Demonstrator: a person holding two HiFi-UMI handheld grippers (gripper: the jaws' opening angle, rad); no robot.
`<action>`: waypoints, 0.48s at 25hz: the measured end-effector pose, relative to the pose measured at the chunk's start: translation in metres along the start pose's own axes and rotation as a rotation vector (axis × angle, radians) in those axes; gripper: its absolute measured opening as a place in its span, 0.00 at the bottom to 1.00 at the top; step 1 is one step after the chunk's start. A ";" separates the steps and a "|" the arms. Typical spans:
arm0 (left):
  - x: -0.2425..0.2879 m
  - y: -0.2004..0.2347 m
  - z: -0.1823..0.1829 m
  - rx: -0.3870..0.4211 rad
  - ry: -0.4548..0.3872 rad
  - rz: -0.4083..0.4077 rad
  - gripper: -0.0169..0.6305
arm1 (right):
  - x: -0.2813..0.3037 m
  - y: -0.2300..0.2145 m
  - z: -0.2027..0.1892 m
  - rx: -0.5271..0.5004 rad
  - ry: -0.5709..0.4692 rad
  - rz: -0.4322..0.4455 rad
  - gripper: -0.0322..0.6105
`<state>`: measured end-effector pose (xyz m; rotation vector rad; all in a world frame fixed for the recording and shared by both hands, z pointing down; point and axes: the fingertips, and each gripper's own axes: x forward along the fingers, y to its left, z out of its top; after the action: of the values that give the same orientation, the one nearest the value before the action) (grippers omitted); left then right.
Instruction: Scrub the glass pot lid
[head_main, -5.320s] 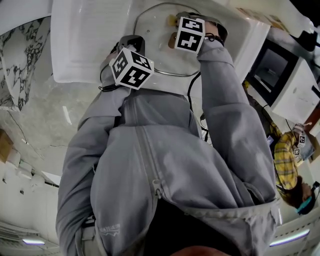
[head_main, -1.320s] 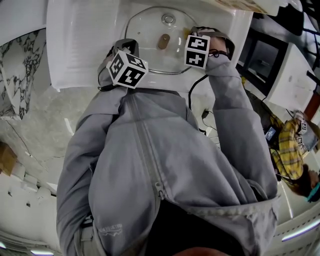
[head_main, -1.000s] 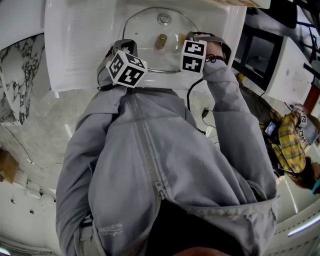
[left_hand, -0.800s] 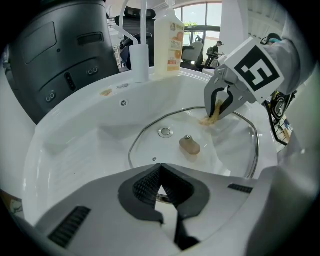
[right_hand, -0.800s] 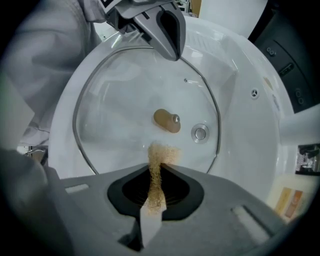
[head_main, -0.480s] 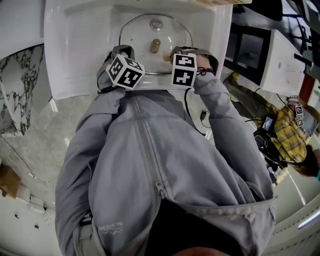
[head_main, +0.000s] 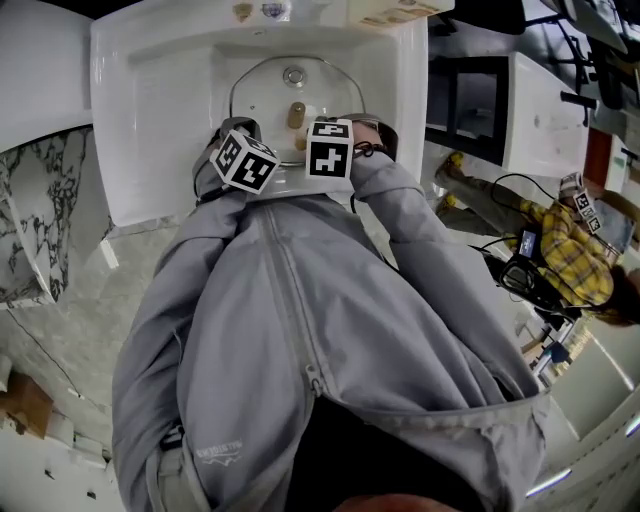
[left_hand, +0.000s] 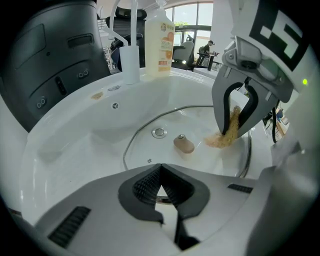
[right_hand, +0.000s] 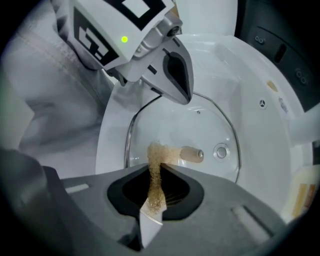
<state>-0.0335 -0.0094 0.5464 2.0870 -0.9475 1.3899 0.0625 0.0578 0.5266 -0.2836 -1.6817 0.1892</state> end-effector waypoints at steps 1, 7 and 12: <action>0.000 0.000 0.000 0.005 0.001 -0.007 0.04 | -0.001 0.001 0.004 0.016 -0.012 0.005 0.11; -0.001 -0.006 0.002 0.019 0.005 -0.057 0.04 | -0.015 0.004 0.035 0.176 -0.219 0.038 0.11; -0.009 -0.014 0.005 0.027 -0.025 -0.108 0.04 | -0.024 0.002 0.052 0.281 -0.368 -0.031 0.11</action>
<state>-0.0221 -0.0006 0.5363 2.1468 -0.8170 1.3324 0.0141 0.0551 0.4968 -0.0096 -1.9923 0.4732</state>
